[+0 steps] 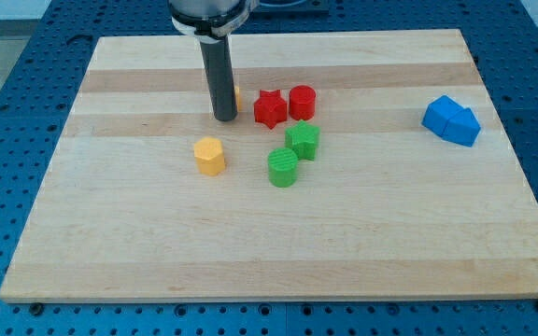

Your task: Push red star along with red circle to the top right

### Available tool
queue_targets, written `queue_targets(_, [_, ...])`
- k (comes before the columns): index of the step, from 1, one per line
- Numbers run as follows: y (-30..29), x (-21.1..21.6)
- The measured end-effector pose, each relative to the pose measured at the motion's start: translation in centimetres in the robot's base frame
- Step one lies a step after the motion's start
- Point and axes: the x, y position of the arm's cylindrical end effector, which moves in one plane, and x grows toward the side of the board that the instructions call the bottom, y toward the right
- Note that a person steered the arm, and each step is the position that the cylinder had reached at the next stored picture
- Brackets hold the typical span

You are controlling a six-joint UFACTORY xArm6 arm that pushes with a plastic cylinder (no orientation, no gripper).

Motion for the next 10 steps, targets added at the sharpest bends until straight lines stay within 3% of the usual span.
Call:
queue_targets(3, [7.1, -0.1])
queue_targets(4, [6.3, 0.4])
queue_targets(6, [4.9, 5.6])
queue_targets(10, [10.3, 2.0])
